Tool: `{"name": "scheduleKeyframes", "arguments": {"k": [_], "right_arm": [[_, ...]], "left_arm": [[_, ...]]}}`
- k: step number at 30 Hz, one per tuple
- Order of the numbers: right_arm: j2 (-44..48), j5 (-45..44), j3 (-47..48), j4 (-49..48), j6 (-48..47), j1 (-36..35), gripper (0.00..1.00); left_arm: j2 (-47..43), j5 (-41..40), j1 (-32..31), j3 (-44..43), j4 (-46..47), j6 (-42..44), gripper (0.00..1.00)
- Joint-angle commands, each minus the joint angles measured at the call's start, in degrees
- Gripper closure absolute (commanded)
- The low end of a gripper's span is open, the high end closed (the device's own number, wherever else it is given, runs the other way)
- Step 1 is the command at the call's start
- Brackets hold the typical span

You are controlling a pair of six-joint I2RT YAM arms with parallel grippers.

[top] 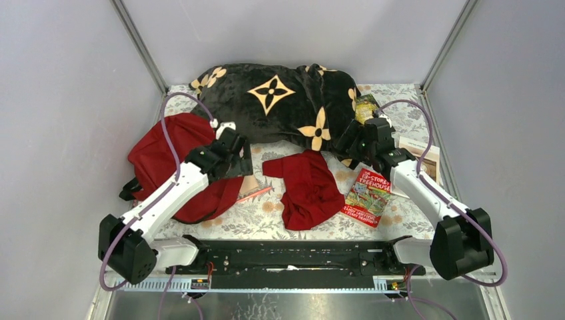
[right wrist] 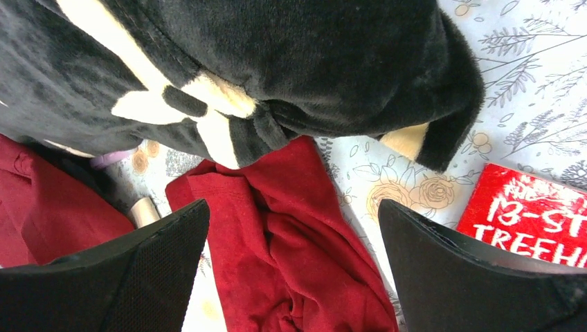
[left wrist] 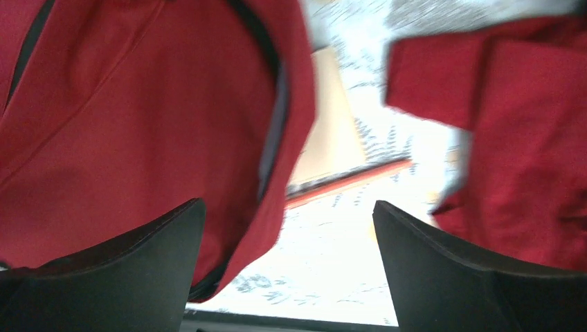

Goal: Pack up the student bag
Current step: Adjust the student bag at the center of the board.

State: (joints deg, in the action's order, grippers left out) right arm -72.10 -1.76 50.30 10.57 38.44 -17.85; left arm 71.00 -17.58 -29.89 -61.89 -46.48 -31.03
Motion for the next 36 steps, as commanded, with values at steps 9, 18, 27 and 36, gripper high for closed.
{"name": "scheduleKeyframes", "arguments": {"k": [9,18,27,36], "right_arm": [[-0.9,4.0,1.9,-3.6,2.2,-0.3,0.00],[1.4,4.7,0.0,-3.3,2.1,-0.3,0.00],[-0.4,7.0,1.9,-3.9,3.4,-1.1,0.00],[4.9,2.6,-2.0,-2.5,3.2,-1.1,0.00]], "left_arm": [[11.7,-15.0,-1.5,11.1,-0.8,-11.5,0.46],[7.1,-8.7,0.4,-7.3,-16.0,-4.2,1.00],[12.5,22.8,4.3,-26.8,-16.6,-0.5,1.00],[21.4,44.2,4.9,-17.0,13.5,-15.5,1.00]]}}
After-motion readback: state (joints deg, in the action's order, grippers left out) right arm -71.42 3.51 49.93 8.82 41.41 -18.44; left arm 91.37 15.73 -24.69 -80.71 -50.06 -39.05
